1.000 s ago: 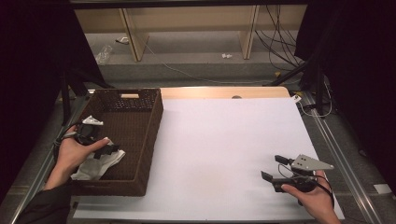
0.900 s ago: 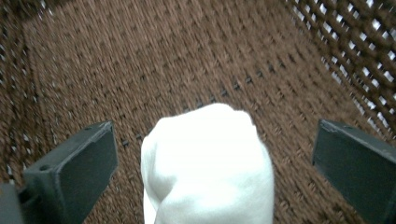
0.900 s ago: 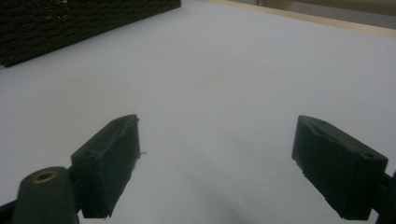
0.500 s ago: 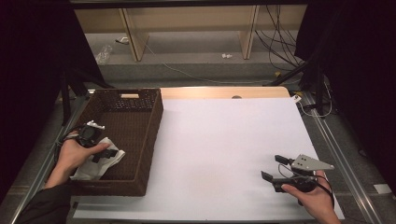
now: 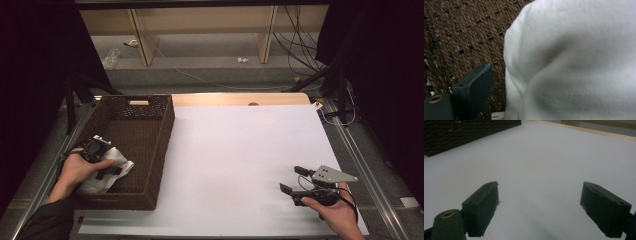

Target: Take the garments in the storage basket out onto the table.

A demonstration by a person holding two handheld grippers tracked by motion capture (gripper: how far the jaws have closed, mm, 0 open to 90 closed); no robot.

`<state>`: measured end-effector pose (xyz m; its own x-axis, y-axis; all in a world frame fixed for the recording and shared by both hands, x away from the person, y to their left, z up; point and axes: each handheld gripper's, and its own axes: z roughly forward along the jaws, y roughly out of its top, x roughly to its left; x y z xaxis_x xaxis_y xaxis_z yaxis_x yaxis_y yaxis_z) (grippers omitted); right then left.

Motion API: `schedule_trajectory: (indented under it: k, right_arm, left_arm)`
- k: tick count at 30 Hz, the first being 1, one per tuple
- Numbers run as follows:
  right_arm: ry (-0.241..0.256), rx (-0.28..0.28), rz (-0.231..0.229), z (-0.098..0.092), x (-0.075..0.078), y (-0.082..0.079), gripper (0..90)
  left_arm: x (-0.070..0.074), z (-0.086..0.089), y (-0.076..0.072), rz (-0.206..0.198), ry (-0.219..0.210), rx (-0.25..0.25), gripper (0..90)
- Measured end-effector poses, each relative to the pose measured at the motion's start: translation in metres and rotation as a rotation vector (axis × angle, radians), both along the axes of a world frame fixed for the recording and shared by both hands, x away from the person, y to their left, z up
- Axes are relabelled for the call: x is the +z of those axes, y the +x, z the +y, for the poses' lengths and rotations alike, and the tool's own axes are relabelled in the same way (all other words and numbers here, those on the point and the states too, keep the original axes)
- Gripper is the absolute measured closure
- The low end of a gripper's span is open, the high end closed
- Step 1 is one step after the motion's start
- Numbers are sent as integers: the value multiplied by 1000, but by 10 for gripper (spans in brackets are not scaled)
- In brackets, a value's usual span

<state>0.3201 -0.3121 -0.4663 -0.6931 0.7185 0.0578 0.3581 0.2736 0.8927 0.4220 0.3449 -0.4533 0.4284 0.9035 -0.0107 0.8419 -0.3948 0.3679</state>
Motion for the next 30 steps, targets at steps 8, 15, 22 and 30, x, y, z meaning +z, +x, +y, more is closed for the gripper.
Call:
schedule_trajectory:
  k: [8, 15, 22, 30]
  right_arm:
    - [1, -1, -1, 0, 0, 0, 161]
    - [-1, 0, 1, 0, 0, 0, 161]
    - [0, 0, 0, 0, 0, 0, 162]
    - [4, -2, 2, 0, 0, 0, 162]
  left_arm:
    - [0, -3, 0, 27, -2, -5, 217]
    - [2, -1, -2, 13, 8, 11, 474]
    - [5, 0, -4, -3, 16, 15, 636]
    - [10, -5, -6, -36, 66, -44, 676]
